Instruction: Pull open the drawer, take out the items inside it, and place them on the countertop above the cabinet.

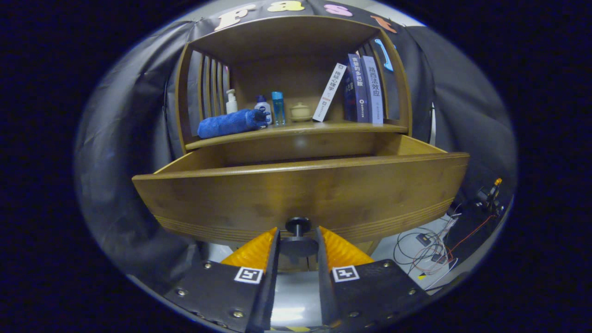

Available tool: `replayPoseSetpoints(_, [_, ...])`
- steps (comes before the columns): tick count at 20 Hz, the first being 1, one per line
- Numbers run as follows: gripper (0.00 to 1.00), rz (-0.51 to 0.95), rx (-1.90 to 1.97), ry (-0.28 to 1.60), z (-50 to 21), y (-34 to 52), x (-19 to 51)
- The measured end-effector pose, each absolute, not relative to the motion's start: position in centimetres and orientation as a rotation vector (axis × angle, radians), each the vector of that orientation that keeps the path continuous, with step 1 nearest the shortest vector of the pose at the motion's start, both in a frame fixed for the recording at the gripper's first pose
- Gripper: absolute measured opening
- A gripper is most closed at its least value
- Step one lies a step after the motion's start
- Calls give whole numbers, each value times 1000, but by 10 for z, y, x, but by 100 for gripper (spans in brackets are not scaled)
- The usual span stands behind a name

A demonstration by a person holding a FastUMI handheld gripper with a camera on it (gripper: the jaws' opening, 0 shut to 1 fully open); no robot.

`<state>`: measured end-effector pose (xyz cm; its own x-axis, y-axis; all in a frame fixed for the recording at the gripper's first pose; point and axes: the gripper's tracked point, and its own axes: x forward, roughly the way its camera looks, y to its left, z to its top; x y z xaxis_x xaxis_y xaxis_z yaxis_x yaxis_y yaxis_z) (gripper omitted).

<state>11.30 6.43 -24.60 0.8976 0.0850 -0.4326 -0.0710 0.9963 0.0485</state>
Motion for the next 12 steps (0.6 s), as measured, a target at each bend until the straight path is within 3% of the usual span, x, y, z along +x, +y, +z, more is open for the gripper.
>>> replayPoseSetpoints(7, [45, 38, 33, 333, -203, 56, 99])
replayPoseSetpoints(9, [55, 22, 36, 272, -178, 56, 99])
replayPoseSetpoints(12, [58, 1, 42, 214, -143, 60, 100])
